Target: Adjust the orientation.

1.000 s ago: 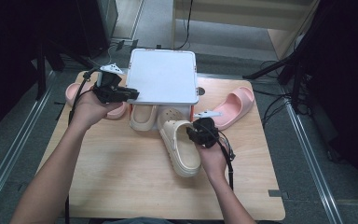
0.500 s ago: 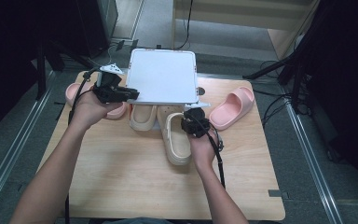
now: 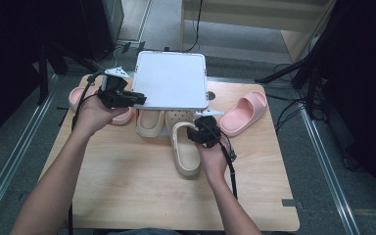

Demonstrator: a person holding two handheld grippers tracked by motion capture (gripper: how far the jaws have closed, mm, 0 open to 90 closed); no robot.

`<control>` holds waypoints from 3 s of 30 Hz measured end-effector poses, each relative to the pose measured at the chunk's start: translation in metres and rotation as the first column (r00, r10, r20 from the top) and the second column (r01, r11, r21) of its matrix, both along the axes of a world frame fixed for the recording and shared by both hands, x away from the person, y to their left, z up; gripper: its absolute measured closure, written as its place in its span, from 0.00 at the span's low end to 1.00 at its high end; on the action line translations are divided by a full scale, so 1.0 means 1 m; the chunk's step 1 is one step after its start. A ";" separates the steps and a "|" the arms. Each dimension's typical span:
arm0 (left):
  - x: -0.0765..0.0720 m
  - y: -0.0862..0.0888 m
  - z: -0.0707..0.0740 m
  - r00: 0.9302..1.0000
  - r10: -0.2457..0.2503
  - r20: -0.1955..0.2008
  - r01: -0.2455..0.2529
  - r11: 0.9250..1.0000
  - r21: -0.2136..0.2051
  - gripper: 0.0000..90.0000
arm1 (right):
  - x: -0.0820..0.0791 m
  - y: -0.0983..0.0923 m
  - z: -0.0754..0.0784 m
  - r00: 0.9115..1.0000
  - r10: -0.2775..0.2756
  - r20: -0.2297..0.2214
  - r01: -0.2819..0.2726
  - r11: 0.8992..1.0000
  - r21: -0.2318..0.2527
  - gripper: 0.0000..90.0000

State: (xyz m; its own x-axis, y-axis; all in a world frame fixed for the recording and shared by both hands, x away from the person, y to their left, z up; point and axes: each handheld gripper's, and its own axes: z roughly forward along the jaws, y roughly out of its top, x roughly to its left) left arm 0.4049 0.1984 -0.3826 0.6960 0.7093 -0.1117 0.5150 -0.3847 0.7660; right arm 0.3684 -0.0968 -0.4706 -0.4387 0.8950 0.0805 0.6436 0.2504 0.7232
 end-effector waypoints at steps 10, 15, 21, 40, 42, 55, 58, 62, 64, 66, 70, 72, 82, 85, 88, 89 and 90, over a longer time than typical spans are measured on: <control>0.000 0.000 0.000 1.000 0.001 0.000 -0.001 1.000 0.000 0.87 | -0.026 -0.026 0.015 0.998 0.066 -0.006 -0.065 0.995 0.074 0.66; 0.000 0.000 0.000 1.000 0.002 -0.001 -0.002 1.000 0.001 0.87 | -0.040 -0.038 0.015 0.994 0.113 0.013 -0.114 0.989 0.091 0.75; 0.000 0.000 0.000 1.000 0.002 -0.002 -0.002 1.000 -0.005 0.87 | -0.059 -0.045 0.015 0.985 0.170 0.019 -0.171 0.980 0.100 0.85; 0.002 0.001 0.000 1.000 0.014 -0.002 -0.014 1.000 -0.001 0.92 | -0.109 -0.035 -0.016 0.952 0.298 -0.070 -0.293 0.953 0.073 1.00; 0.001 0.000 0.000 1.000 0.018 -0.003 -0.018 1.000 0.008 0.94 | -0.111 -0.035 -0.018 0.952 0.297 -0.082 -0.291 0.954 0.078 1.00; 0.001 0.000 0.000 1.000 0.021 -0.010 -0.021 1.000 0.008 1.00 | -0.108 -0.038 -0.034 0.948 0.286 -0.142 -0.283 0.958 0.043 1.00; 0.001 0.000 0.000 1.000 0.021 -0.010 -0.021 1.000 0.008 1.00 | -0.108 -0.037 -0.034 0.948 0.285 -0.144 -0.282 0.959 0.043 1.00; 0.001 0.000 0.000 1.000 0.022 -0.010 -0.022 1.000 0.007 1.00 | -0.112 -0.035 -0.035 0.943 0.289 -0.165 -0.289 0.957 0.026 1.00; 0.001 0.000 0.000 1.000 0.023 -0.010 -0.023 1.000 0.005 0.99 | -0.113 -0.033 -0.038 0.942 0.291 -0.169 -0.294 0.956 0.006 1.00; 0.001 0.000 0.001 1.000 0.024 -0.012 -0.024 1.000 0.008 0.99 | -0.111 -0.031 -0.042 0.940 0.289 -0.179 -0.294 0.956 0.000 1.00; 0.001 0.000 0.000 1.000 0.024 -0.011 -0.024 1.000 0.003 0.99 | -0.107 -0.026 -0.042 0.941 0.287 -0.180 -0.288 0.957 0.020 1.00; 0.001 0.001 0.000 1.000 0.022 -0.018 -0.022 1.000 0.000 0.99 | -0.106 -0.023 -0.042 0.940 0.294 -0.172 -0.295 0.955 0.023 1.00; 0.002 0.001 0.000 0.999 0.024 -0.025 -0.024 1.000 -0.005 0.99 | -0.086 -0.010 -0.032 0.946 0.299 -0.121 -0.298 0.954 0.026 1.00; 0.002 0.001 0.000 0.999 0.024 -0.026 -0.024 1.000 -0.007 0.99 | -0.077 -0.006 -0.032 0.950 0.290 -0.119 -0.290 0.957 0.018 1.00; 0.002 0.001 0.000 0.999 0.023 -0.026 -0.024 1.000 -0.008 0.99 | -0.065 -0.003 -0.031 0.953 0.282 -0.108 -0.283 0.959 0.012 1.00; 0.002 0.001 0.000 0.999 0.023 -0.025 -0.023 1.000 -0.008 0.99 | -0.063 -0.003 -0.031 0.954 0.282 -0.104 -0.283 0.959 0.009 1.00; 0.002 0.001 0.000 0.999 0.023 -0.025 -0.023 1.000 -0.007 0.99 | -0.059 -0.001 -0.031 0.956 0.275 -0.104 -0.276 0.961 0.009 1.00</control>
